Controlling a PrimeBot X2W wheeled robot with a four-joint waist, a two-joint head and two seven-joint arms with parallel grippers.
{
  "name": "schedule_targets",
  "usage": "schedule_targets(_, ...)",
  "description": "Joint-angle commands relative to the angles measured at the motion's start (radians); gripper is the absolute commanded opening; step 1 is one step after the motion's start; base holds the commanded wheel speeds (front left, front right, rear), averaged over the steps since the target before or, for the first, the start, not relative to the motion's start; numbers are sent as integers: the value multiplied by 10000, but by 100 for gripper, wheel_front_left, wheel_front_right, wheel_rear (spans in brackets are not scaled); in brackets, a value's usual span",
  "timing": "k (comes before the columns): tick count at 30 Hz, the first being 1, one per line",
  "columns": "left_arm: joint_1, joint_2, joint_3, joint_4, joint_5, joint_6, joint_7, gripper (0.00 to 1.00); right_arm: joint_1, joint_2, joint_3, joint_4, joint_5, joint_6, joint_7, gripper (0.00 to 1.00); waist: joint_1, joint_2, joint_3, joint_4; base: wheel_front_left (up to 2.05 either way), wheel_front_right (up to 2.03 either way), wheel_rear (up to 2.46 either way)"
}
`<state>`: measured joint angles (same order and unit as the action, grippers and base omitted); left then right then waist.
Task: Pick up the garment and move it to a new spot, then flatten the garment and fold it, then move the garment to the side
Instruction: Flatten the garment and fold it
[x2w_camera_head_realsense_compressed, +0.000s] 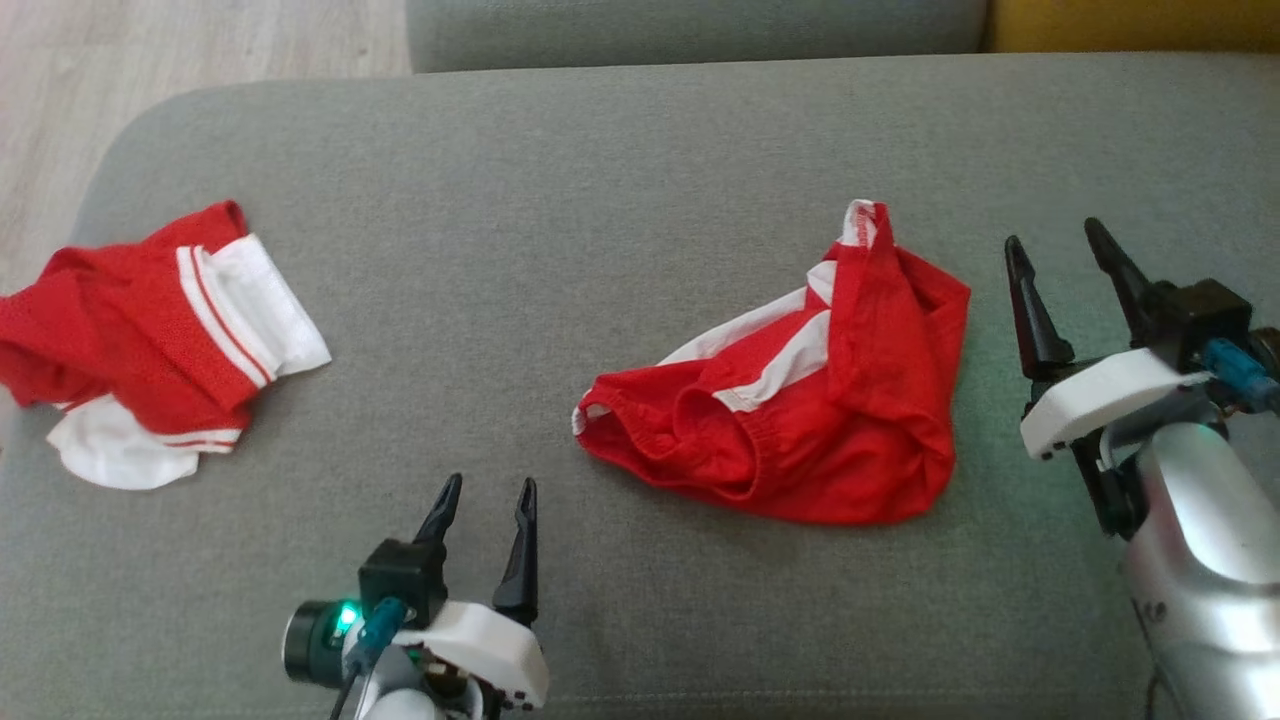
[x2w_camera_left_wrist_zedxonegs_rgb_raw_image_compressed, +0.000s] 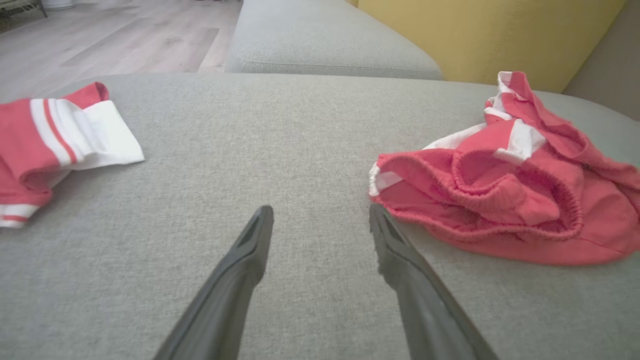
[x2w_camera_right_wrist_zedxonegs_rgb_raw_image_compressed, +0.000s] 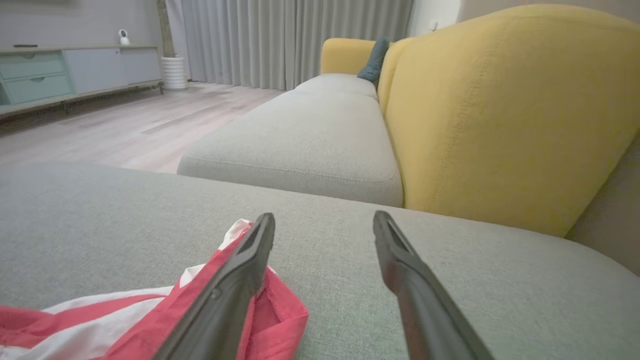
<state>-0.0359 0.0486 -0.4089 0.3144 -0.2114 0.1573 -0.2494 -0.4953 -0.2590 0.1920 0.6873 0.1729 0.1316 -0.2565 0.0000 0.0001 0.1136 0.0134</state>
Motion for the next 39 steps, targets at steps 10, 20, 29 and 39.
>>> schedule_targets(10, -1446, 16, -497, -930, -541, -129, -124, 100, 744, 1052, -1011, -1412, -715, -9, -53, 100, 0, -1, 399, -664, 0, 0, 0)
schedule_targets(20, -2960, 16, -2502, -208, -2131, -560, -124, 100, 617, 1319, -930, -1752, -714, -9, -53, 100, 0, -1, 946, -1788, 0, 0, 0)
schedule_targets(29, -3538, 16, -3141, 1413, -3299, -240, -124, 100, 547, 1389, -1036, -1862, -573, -9, -53, 100, 0, -1, 1250, -2308, 0, 0, 0)
schedule_targets(39, -3574, 16, -2785, 1703, -3275, 338, -124, 100, 483, 1530, -1120, -1915, -515, -9, -53, 100, 0, -1, 1389, -2347, 0, 0, 0)
